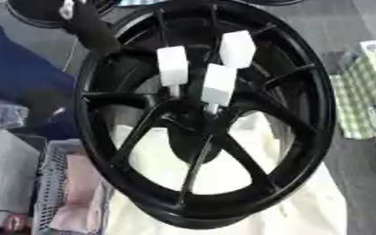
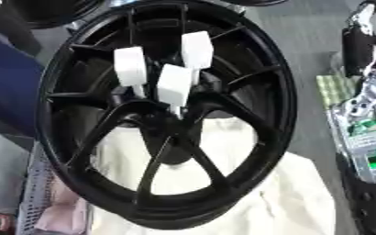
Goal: Pull the pin out of the wheel hub.
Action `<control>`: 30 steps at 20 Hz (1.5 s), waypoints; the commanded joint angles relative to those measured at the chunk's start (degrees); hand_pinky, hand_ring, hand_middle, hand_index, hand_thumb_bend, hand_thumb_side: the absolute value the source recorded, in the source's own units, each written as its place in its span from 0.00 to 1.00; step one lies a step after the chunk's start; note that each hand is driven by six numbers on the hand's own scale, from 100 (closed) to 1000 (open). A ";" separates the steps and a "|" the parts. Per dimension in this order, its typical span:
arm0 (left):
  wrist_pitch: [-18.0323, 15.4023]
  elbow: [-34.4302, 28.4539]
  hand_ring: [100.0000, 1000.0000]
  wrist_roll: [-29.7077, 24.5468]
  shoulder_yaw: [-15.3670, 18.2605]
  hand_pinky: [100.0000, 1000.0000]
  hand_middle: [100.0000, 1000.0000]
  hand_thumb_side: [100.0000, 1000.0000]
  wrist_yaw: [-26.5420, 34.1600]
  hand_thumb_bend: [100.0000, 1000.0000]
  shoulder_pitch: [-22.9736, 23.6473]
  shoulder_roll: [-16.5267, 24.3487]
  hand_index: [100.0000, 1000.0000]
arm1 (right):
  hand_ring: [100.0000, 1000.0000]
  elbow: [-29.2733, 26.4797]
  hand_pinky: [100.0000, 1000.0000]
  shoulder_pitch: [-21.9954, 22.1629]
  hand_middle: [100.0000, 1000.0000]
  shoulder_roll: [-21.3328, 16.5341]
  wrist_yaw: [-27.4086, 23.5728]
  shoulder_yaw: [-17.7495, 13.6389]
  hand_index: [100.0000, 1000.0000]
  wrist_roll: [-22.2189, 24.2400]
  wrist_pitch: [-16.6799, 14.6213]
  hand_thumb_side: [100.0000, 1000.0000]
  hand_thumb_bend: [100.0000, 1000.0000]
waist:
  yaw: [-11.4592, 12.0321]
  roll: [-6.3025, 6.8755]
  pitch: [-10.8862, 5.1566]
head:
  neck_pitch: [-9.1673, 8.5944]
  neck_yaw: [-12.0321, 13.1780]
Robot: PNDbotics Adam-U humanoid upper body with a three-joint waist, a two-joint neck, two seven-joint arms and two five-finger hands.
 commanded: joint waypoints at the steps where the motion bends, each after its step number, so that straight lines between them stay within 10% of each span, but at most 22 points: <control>1: -0.59 1.22 0.76 0.04 -0.66 0.78 0.74 0.28 -0.66 0.08 -1.39 -0.40 0.87 | 0.79 -1.37 0.67 -0.56 0.67 -1.06 0.36 -0.08 0.76 -4.84 4.79 0.53 0.00 | -0.19 -0.08 -1.71 | -0.88 0.23; 10: -1.42 5.04 0.76 0.04 -0.83 0.79 0.74 0.19 -2.72 0.11 -3.24 -3.81 0.89 | 0.79 -1.37 0.67 -0.80 0.67 -0.78 0.03 0.32 0.76 -4.84 4.49 0.53 0.00 | -0.62 -0.24 -1.61 | -1.33 0.80; 15: -1.21 7.66 0.75 0.26 0.86 0.78 0.68 0.31 -5.79 0.15 -4.18 -5.14 0.87 | 0.79 -1.37 0.67 -0.77 0.67 -0.67 -0.13 0.33 0.76 -4.84 4.36 0.53 0.00 | -0.78 -0.18 -1.52 | -1.68 0.05; 22: 6.25 7.53 0.78 2.91 0.12 0.79 0.67 0.51 -9.44 0.24 -4.84 -4.70 0.84 | 0.79 -1.37 0.67 -0.69 0.67 -0.61 -0.29 0.24 0.76 -4.84 4.01 0.53 0.00 | -0.59 0.25 -1.34 | -1.50 -1.05; 30: 11.49 5.16 0.81 0.06 -2.07 0.83 0.69 0.45 -20.30 0.46 -5.13 -3.80 0.84 | 0.78 -1.37 0.67 -0.58 0.66 -0.58 -0.20 0.15 0.76 -4.84 3.53 0.53 0.00 | -0.42 0.77 -1.38 | -0.95 -1.13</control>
